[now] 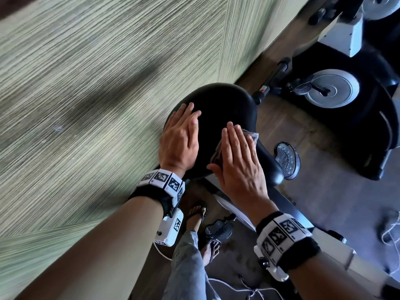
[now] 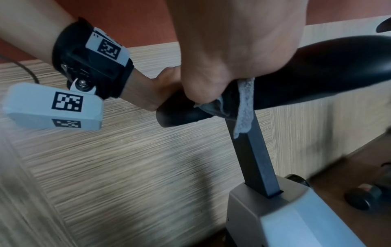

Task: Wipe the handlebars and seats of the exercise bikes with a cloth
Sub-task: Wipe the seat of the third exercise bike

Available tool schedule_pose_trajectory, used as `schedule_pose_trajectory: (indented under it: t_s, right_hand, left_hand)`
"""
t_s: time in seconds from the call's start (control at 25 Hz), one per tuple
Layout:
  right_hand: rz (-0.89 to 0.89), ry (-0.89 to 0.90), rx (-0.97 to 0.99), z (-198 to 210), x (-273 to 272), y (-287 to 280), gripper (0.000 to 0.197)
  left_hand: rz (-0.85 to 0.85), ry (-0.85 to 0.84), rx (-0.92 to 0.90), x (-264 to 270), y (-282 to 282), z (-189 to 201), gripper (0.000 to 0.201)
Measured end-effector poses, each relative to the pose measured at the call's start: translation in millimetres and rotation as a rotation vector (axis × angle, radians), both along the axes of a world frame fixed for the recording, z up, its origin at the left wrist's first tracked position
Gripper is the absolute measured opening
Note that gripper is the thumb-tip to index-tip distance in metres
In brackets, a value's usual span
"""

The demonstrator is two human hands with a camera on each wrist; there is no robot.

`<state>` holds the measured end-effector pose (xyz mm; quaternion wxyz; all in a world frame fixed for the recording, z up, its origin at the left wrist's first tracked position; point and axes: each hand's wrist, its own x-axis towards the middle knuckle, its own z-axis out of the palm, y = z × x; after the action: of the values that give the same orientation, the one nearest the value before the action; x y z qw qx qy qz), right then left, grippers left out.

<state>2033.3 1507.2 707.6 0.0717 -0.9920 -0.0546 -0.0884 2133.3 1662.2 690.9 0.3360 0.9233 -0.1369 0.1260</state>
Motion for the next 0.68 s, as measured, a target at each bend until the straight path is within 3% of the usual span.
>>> schedule_pose_trajectory:
  t_s: [0.28,0.4,0.48,0.56,0.68]
  right_hand:
    - [0.011,-0.071,-0.099,-13,-41,-54,0.079]
    - [-0.059,-0.118,-0.123,-21,-39,-40,0.063]
    - [0.019,-0.129,-0.185,-23,-26,-21,0.048]
    - [0.165,-0.131,-0.237,-25,-14,-7,0.049]
    - [0.241,-0.150,-0.287,-24,-9,-2,0.048]
  left_hand:
    - [-0.013,0.025,-0.018,1,1,-2,0.063]
    - [-0.003,0.025,-0.011,0,-1,-1,0.066]
    - [0.013,0.021,0.000,-1,-3,1,0.065]
    - [0.023,0.016,0.000,-1,-3,1,0.064]
    - [0.000,0.009,-0.017,-1,0,0,0.069]
